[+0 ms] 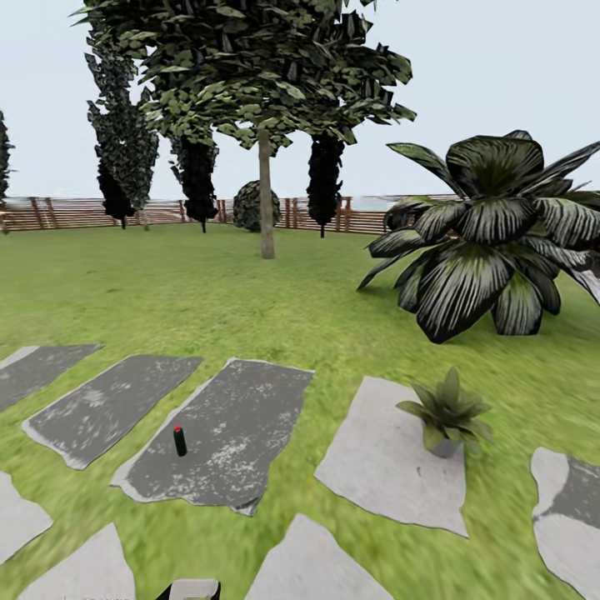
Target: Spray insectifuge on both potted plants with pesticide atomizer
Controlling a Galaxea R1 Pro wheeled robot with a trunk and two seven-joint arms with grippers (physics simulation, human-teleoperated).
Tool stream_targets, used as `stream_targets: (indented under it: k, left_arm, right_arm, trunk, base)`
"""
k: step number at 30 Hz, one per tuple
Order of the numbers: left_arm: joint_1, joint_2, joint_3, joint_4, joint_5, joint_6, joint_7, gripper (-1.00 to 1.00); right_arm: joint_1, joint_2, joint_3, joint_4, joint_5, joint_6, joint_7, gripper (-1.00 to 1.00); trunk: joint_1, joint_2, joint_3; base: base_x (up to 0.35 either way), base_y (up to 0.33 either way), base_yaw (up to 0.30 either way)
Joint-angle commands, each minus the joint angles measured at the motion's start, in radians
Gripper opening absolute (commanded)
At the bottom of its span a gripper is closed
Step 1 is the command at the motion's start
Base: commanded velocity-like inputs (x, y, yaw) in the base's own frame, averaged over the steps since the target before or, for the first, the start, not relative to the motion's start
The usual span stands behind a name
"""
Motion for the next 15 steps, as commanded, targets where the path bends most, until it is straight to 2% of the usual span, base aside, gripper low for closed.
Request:
stream_targets:
  k: [1,15]
  left_arm:
    - [-0.001,0.0,0.0,0.001,0.0,-0.003,0.0,1.0]
    - [-0.001,0.0,0.0,0.001,0.001,-0.003,0.0,1.0]
  right_arm:
    - [0.0,0.0,-0.001,0.001,0.0,-0.003,0.0,1.0]
    - [0.0,0.0,-0.001,0.001,0.0,-0.003,0.0,1.0]
  trunk:
    - [0.0,0.0,-0.001]
    - [0.0,0.0,-0.001]
  base:
    - [0.138,-0.253,0.244]
    - [0.149,-0.251,0.244]
